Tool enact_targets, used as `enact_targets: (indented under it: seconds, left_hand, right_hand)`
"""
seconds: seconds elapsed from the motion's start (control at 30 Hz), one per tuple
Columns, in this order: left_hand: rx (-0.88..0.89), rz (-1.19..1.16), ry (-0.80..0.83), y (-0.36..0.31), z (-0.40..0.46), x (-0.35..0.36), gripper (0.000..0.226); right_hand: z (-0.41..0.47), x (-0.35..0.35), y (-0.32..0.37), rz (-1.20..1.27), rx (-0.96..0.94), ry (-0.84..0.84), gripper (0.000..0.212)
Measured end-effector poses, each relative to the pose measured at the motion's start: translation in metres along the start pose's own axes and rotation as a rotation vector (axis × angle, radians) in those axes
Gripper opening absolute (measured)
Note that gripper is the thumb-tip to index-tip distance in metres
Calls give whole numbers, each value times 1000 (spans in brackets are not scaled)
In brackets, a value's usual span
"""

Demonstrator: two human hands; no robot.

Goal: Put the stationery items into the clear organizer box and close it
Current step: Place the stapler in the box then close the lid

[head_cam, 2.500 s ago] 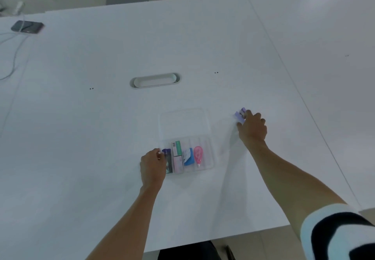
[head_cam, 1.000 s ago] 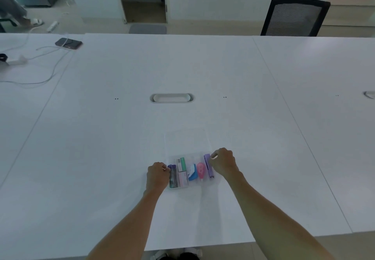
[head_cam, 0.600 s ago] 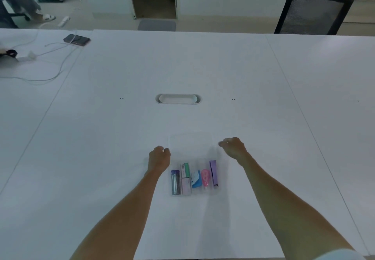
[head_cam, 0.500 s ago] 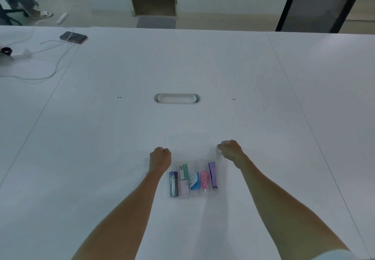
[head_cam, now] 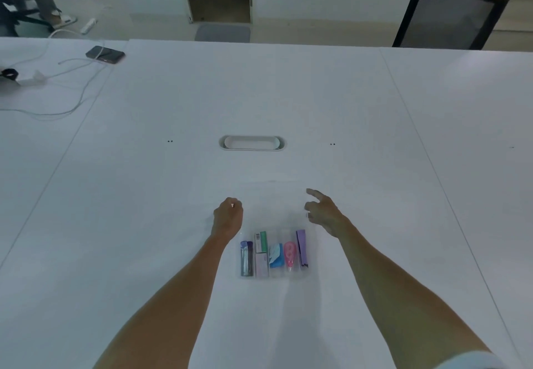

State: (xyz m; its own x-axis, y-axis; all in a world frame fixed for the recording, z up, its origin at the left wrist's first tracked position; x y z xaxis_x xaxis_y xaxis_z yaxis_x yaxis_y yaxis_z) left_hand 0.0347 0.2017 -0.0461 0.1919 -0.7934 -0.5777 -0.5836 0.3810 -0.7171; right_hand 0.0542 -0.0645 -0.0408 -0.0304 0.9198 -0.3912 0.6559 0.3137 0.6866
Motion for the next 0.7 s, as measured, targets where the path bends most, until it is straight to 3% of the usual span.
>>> enact_targets:
  seconds: [0.2, 0.33, 0.47, 0.6, 0.7]
  left_hand:
    - [128, -158, 45, -19, -19, -16, 38]
    - [166, -242, 74, -14, -36, -28, 46]
    - [231, -129, 110, -1, -56, -32, 37]
    - [298, -46, 125, 20, -69, -27, 25]
    - [341, 59, 108, 37, -80, -19, 35]
  right_hand:
    - [-24, -12, 20, 153, -11, 10, 20]
    - [-39, -15, 15, 97, -143, 16, 44]
    - [-66, -16, 2, -79, -299, -96, 35]
    - [-83, -12, -23, -138, -362, -179, 41]
    - [-91, -1, -41, -271, -431, -170, 44]
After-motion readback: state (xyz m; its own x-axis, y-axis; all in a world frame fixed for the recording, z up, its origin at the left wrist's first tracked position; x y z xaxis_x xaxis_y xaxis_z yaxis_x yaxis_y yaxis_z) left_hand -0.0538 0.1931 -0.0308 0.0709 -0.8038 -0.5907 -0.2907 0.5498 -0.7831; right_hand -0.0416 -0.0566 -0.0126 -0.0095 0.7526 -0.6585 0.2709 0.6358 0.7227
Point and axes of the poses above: each hand's wrist, its own z-axis towards the middle knuckle, its own x-axis out of the palm, y = z × x, the point moved 8 cm from there along z, towards the middle knuckle, and after that the axes turned 12 degrees about -y, right-handed, at the moved point
